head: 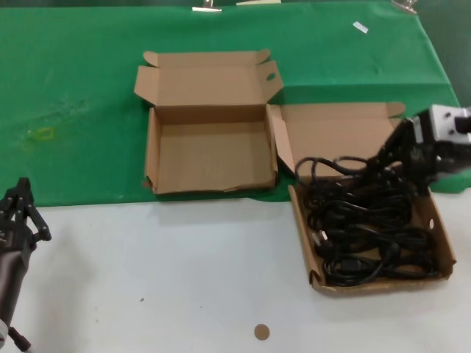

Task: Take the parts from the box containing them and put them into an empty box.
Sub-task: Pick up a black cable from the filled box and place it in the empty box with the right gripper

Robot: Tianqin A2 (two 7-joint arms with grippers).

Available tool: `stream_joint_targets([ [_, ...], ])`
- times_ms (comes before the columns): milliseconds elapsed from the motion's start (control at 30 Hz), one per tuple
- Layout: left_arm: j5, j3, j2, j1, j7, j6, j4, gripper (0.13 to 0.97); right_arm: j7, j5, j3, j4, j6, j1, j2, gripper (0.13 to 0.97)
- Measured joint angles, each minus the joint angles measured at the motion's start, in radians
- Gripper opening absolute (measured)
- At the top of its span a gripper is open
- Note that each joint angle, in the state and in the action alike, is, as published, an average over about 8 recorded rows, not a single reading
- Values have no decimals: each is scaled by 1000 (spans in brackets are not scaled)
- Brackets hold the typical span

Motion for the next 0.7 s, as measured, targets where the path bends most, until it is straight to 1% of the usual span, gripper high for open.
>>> stream_joint_targets([
  [233, 0, 0, 0, 0, 0, 0, 0, 144, -18, -51, -47, -92, 8, 103, -110, 158],
  [700, 0, 0, 0, 0, 0, 0, 0, 144, -88, -131, -143, -361, 78, 269, -364, 158],
])
